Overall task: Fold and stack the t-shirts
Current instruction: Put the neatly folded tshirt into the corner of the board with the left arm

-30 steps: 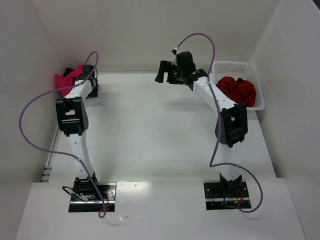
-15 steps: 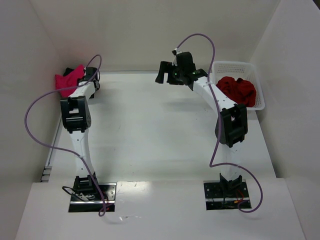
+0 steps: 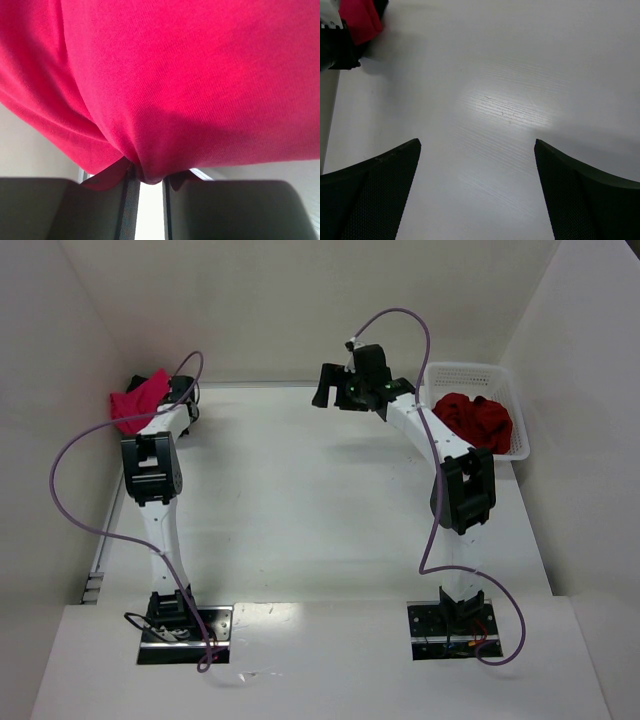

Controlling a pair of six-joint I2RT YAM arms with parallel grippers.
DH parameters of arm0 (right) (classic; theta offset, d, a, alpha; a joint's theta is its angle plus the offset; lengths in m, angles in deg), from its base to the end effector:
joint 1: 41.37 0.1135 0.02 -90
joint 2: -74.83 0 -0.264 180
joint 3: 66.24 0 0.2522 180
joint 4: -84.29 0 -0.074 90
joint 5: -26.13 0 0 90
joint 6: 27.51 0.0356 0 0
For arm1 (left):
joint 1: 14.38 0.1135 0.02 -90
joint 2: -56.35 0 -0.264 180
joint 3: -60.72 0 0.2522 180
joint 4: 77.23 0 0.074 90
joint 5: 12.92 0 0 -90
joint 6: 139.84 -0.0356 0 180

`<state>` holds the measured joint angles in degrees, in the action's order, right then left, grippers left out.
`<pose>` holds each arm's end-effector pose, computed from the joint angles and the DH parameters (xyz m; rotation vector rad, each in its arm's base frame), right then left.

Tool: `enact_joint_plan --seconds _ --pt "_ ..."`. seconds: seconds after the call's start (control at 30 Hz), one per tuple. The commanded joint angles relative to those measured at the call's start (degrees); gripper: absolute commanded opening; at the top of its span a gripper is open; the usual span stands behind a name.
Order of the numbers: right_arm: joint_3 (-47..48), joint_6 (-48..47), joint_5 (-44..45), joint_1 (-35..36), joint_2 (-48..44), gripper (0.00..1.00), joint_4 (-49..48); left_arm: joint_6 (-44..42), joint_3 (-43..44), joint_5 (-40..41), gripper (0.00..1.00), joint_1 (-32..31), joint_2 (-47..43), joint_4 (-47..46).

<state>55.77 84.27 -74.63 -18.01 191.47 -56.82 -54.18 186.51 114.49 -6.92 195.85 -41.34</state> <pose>0.4383 0.1966 0.3129 -0.1426 2.2137 0.6494 0.5247 0.0905 0.1473 -0.3591 2.3573 0.8864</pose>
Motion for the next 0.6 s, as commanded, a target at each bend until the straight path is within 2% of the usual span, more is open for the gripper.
enact_joint_plan --seconds 0.0,0.07,0.37,0.57 --pt "-1.5 0.5 1.4 -0.2 -2.6 1.00 -1.0 1.4 0.5 -8.1 0.19 -1.0 -1.0 0.5" --pt "-2.3 0.5 1.4 -0.2 -3.3 1.00 -1.5 1.4 1.1 -8.1 0.16 -1.8 -1.0 1.0" --pt "-4.5 1.1 1.4 -0.2 -4.3 1.00 -2.0 1.4 7.9 -10.3 0.16 -7.1 0.5 3.6" --pt "-4.5 1.1 2.0 -0.9 -4.8 1.00 -2.0 2.0 8.5 -10.3 0.16 -8.2 1.7 4.1"
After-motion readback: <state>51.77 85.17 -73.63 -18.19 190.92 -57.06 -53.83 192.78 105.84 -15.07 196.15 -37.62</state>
